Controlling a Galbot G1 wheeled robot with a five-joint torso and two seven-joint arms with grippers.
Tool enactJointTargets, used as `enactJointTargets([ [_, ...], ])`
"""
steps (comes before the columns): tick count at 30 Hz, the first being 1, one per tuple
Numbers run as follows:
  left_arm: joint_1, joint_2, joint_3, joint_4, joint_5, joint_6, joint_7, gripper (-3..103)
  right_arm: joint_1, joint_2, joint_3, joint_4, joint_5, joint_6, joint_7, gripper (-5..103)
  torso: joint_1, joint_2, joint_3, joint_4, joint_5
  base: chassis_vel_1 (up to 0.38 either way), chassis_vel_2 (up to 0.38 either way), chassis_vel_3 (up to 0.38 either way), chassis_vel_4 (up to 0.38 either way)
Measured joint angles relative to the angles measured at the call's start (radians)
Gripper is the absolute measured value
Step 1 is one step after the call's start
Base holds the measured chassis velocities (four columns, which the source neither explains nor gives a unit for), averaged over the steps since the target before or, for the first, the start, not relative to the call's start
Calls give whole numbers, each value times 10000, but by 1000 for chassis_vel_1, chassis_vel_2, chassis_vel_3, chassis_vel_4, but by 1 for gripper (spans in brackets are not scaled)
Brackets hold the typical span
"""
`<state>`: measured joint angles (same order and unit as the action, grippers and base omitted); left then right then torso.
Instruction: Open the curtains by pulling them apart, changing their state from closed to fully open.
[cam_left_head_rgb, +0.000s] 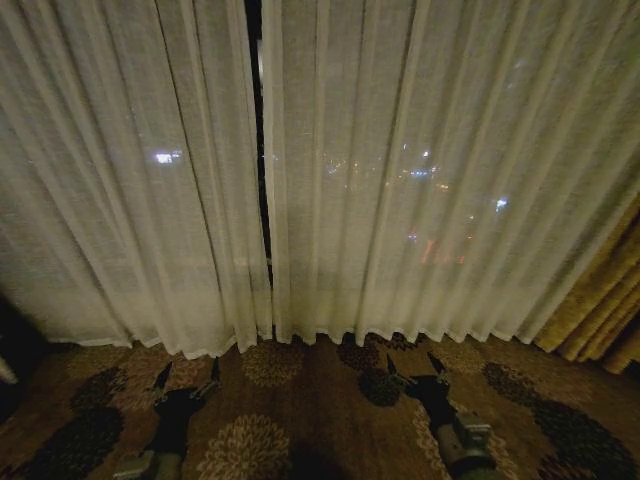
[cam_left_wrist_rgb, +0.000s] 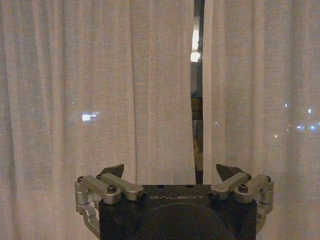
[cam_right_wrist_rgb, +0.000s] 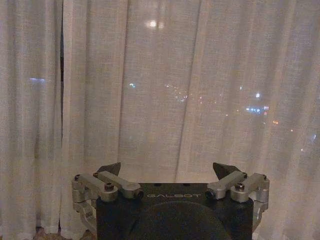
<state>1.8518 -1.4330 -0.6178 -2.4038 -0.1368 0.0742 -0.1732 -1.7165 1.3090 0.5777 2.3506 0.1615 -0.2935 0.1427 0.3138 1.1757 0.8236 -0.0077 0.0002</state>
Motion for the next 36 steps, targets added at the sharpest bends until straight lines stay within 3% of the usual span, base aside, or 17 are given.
enactJointTargets([
  [23, 199, -116, -30, -80, 50, -181, 15, 100, 77, 18, 25, -226, 236, 529, -510, 100, -2, 0, -1, 1, 0, -6, 11, 7, -10],
  [36, 275, -180, -43, -43, 89, -356, 32, 100, 54, 9, 19, -284, 197, 706, -797, 100, 0, -1, 0, 0, 2, -171, 254, 158, -221],
])
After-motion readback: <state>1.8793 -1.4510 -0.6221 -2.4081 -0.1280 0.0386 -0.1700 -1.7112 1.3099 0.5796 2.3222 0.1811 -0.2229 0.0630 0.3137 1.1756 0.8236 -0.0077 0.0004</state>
